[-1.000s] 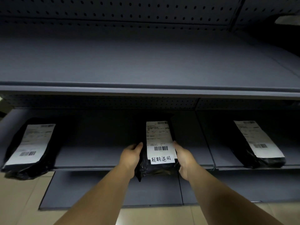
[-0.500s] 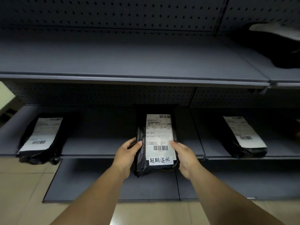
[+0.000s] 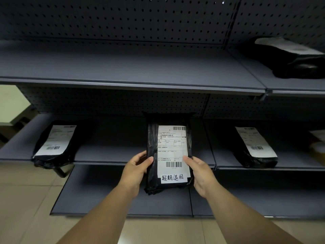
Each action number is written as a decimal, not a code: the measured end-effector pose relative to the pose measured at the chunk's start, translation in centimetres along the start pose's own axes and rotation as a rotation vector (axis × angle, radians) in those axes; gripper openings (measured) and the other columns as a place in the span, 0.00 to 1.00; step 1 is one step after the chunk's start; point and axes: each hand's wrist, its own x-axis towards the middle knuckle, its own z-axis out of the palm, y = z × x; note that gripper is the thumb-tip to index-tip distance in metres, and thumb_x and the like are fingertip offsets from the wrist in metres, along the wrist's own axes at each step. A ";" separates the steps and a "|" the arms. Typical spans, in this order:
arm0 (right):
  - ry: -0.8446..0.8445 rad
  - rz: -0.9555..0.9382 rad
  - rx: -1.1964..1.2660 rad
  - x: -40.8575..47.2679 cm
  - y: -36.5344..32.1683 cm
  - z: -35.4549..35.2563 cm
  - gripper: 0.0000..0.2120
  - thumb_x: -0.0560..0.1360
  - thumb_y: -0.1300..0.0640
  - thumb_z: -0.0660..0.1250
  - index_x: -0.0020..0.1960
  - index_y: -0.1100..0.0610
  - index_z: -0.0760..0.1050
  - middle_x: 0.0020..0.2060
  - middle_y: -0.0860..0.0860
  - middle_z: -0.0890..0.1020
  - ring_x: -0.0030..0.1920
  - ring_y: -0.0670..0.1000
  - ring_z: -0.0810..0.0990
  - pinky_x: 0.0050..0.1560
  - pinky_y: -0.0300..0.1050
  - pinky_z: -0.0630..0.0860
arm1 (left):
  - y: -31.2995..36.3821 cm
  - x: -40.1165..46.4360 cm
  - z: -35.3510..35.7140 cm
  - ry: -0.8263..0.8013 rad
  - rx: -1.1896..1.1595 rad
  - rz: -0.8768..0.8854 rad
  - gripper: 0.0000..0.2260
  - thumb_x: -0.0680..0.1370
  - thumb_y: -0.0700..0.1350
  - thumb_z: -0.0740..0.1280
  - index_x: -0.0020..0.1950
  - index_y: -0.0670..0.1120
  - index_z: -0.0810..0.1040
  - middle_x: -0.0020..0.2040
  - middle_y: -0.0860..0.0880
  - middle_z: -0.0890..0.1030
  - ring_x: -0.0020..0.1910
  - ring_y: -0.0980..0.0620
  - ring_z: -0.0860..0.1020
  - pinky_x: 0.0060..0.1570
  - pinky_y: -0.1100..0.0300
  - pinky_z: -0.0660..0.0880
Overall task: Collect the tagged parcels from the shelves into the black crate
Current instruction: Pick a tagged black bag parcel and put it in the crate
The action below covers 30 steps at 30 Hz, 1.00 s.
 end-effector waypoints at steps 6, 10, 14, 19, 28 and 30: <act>-0.024 0.017 0.029 -0.3 -0.3 0.2 0.10 0.76 0.59 0.67 0.55 0.61 0.78 0.51 0.59 0.84 0.54 0.59 0.82 0.58 0.60 0.77 | 0.1 -0.4 -0.5 0.009 -0.032 0.012 0.11 0.73 0.40 0.71 0.53 0.51 0.81 0.47 0.53 0.85 0.45 0.53 0.81 0.44 0.59 0.77; -0.058 0.047 0.072 -0.2 -0.6 0.3 0.13 0.74 0.59 0.69 0.56 0.62 0.76 0.51 0.60 0.84 0.53 0.60 0.83 0.52 0.58 0.80 | 0.3 -0.6 -1.0 0.002 -0.010 0.014 0.12 0.72 0.40 0.72 0.54 0.51 0.80 0.48 0.52 0.85 0.48 0.51 0.81 0.49 0.55 0.76; -0.083 0.059 0.080 -0.2 -0.9 0.4 0.15 0.72 0.59 0.71 0.58 0.60 0.75 0.50 0.58 0.85 0.52 0.58 0.83 0.55 0.60 0.78 | 0.8 -0.8 -1.3 -0.023 0.014 0.000 0.11 0.72 0.41 0.72 0.52 0.52 0.81 0.49 0.51 0.85 0.51 0.48 0.80 0.57 0.49 0.75; -0.121 0.087 0.087 -0.9 -1.3 0.1 0.15 0.73 0.57 0.70 0.59 0.59 0.76 0.50 0.58 0.85 0.51 0.56 0.84 0.52 0.56 0.80 | 1.9 -0.9 -1.2 -0.062 0.048 -0.016 0.11 0.71 0.41 0.73 0.51 0.53 0.82 0.49 0.51 0.85 0.52 0.46 0.81 0.58 0.48 0.76; 0.075 0.048 0.159 -3.2 -1.5 -2.3 0.17 0.73 0.56 0.70 0.59 0.62 0.76 0.50 0.60 0.85 0.52 0.59 0.84 0.57 0.59 0.77 | 3.9 -0.8 2.6 -0.228 0.181 -0.016 0.12 0.72 0.41 0.73 0.54 0.49 0.80 0.49 0.50 0.85 0.48 0.53 0.83 0.45 0.63 0.77; 0.116 0.022 0.205 -3.9 -1.6 -3.1 0.16 0.73 0.57 0.69 0.58 0.63 0.77 0.50 0.60 0.84 0.51 0.59 0.84 0.54 0.57 0.79 | 4.4 -0.7 3.8 -0.285 0.229 -0.013 0.12 0.72 0.42 0.73 0.55 0.48 0.80 0.51 0.48 0.84 0.51 0.50 0.82 0.51 0.58 0.77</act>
